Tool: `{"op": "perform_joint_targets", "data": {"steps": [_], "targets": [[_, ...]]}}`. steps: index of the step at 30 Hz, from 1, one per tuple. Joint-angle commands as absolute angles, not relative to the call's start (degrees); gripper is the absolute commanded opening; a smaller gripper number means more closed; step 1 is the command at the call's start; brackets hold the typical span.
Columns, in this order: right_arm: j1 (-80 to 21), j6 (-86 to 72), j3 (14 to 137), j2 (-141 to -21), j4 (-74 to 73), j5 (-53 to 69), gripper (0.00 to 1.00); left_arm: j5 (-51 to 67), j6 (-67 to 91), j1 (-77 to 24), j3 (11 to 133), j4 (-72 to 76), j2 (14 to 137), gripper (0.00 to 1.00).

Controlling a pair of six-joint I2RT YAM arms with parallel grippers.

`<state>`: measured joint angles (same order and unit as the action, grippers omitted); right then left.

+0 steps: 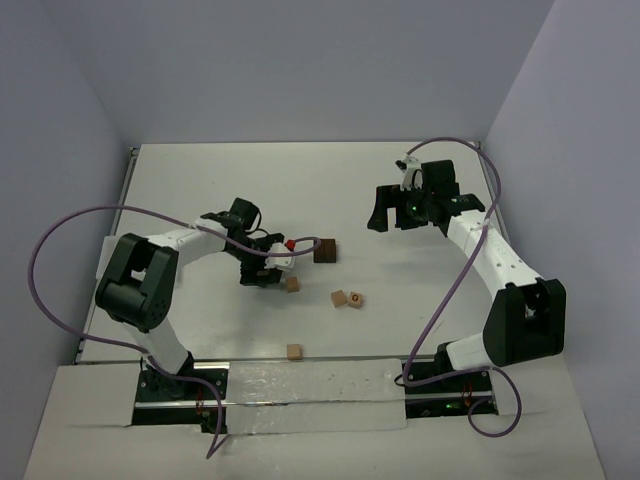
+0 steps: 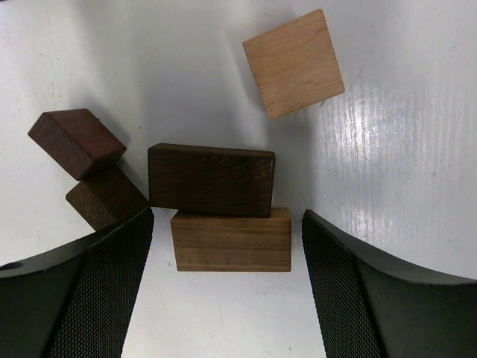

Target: Build the wood block tower

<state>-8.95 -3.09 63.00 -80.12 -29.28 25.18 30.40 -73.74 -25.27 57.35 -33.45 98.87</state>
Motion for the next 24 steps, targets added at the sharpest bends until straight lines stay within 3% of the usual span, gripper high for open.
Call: {"op": "perform_joint_targets", "data": {"steps": [1, 11, 24], "targets": [[-8.66, -2.72, 63.94, -80.42, -28.83, 26.23, 0.99, 31.86, -75.19, -25.84, 59.68, -31.12, 99.45, 0.87], [-8.56, -2.67, 63.98, -80.51, -28.92, 26.54, 0.99, 30.06, -76.69, -26.10, 60.09, -32.53, 100.28, 0.81], [-8.61, -2.55, 63.63, -80.16, -29.04, 26.76, 0.99, 30.19, -77.46, -25.18, 60.42, -39.37, 100.02, 0.83]]}}
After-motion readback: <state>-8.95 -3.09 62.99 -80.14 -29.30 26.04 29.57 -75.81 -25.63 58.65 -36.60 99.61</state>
